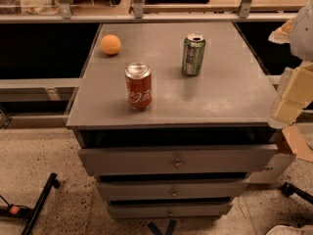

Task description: Move coke can near orange

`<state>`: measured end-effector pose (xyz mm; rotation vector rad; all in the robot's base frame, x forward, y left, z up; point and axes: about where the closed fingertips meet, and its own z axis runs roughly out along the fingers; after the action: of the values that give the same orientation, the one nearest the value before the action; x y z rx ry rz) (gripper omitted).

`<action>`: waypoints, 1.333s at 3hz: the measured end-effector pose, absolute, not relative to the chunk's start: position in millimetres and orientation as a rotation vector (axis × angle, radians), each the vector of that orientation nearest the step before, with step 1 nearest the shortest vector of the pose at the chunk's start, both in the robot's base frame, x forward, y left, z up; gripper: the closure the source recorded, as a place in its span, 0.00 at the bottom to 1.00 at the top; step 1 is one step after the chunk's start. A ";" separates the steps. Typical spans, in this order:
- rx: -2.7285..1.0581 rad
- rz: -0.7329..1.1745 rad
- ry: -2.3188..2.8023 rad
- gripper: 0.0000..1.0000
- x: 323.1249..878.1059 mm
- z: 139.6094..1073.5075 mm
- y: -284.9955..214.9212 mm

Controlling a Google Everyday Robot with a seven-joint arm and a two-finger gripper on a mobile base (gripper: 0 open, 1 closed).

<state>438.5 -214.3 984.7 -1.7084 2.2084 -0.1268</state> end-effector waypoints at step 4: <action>-1.840 -0.118 2.049 0.00 466.5 1004.7 -149.3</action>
Offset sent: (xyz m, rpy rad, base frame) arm -0.0036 0.0141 0.0023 0.0129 0.0134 0.0637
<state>466.5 -149.3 1004.7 -1.8397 2.0495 -0.1176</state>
